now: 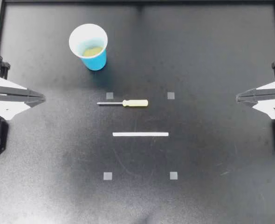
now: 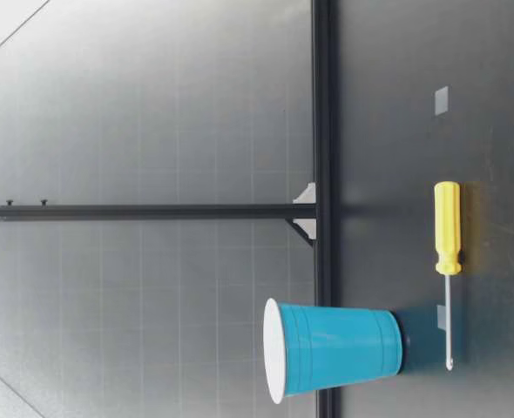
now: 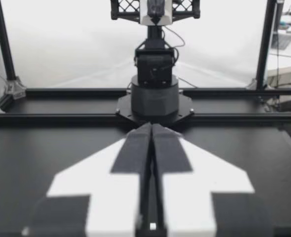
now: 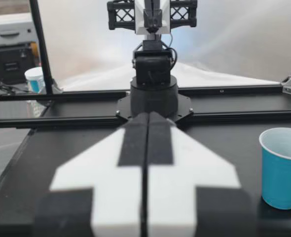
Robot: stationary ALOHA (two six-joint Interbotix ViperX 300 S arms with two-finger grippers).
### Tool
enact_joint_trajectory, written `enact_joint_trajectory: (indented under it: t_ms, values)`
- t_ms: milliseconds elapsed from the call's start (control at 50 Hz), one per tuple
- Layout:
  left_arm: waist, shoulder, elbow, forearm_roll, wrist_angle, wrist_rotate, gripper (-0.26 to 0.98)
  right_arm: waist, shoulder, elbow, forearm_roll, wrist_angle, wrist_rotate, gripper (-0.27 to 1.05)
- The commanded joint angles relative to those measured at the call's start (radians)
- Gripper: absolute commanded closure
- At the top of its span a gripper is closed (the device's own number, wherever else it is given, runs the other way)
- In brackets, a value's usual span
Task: Pick up the screwdriver with the right arm, hand it over to the left arm then place it into the cup.
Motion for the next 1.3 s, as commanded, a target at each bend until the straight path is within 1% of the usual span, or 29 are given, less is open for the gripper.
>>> enact_joint_trajectory:
  t_ms: [0, 40, 100, 180, 300, 440, 540, 660, 760, 840, 940, 1140, 1200, 1280]
  values:
    - [0.018, -0.005, -0.021, -0.003, -0.015, 0.0, 0.56, -0.005, 0.002, -0.003, 0.0, -0.008, -0.002, 0.72]
    - [0.017, -0.005, -0.017, -0.003, -0.02, -0.002, 0.6, -0.005, 0.008, 0.0, 0.0, -0.017, 0.0, 0.8]
    - [0.017, -0.005, -0.014, -0.003, -0.028, -0.002, 0.63, -0.005, 0.018, 0.0, 0.008, -0.028, 0.005, 0.84]
    - [0.017, -0.005, -0.009, -0.003, -0.035, -0.003, 0.63, -0.012, 0.051, -0.015, 0.043, -0.037, 0.005, 0.84]
    - [0.017, -0.002, -0.002, -0.003, -0.035, -0.006, 0.63, -0.063, 0.149, -0.069, 0.081, -0.025, 0.008, 0.84]
    - [0.017, 0.0, 0.009, -0.009, -0.034, -0.009, 0.63, -0.127, 0.319, -0.176, 0.081, 0.044, 0.006, 0.84]
    - [0.018, 0.0, 0.014, -0.011, -0.034, -0.008, 0.63, -0.158, 0.436, -0.276, 0.08, 0.133, 0.005, 0.84]
    - [0.018, 0.0, 0.02, -0.011, -0.035, -0.005, 0.63, -0.178, 0.572, -0.397, 0.066, 0.252, -0.002, 0.84]
    - [0.018, 0.0, 0.025, -0.011, -0.034, -0.005, 0.63, -0.189, 0.693, -0.503, 0.028, 0.35, -0.006, 0.8]
    - [0.018, 0.0, 0.028, -0.009, -0.035, -0.005, 0.63, -0.189, 0.775, -0.575, -0.006, 0.416, -0.006, 0.75]
    - [0.018, 0.0, 0.029, -0.011, -0.035, -0.005, 0.63, -0.189, 0.871, -0.657, -0.032, 0.486, -0.006, 0.63]
    - [0.017, 0.0, 0.031, -0.011, -0.035, -0.002, 0.63, -0.189, 1.052, -0.788, -0.063, 0.598, -0.008, 0.24]
    - [0.018, 0.0, 0.031, -0.011, -0.034, -0.002, 0.63, -0.189, 1.094, -0.816, -0.071, 0.626, -0.008, 0.15]
    - [0.017, -0.003, 0.037, -0.011, -0.035, 0.0, 0.63, -0.189, 1.147, -0.848, -0.08, 0.661, -0.008, 0.12]
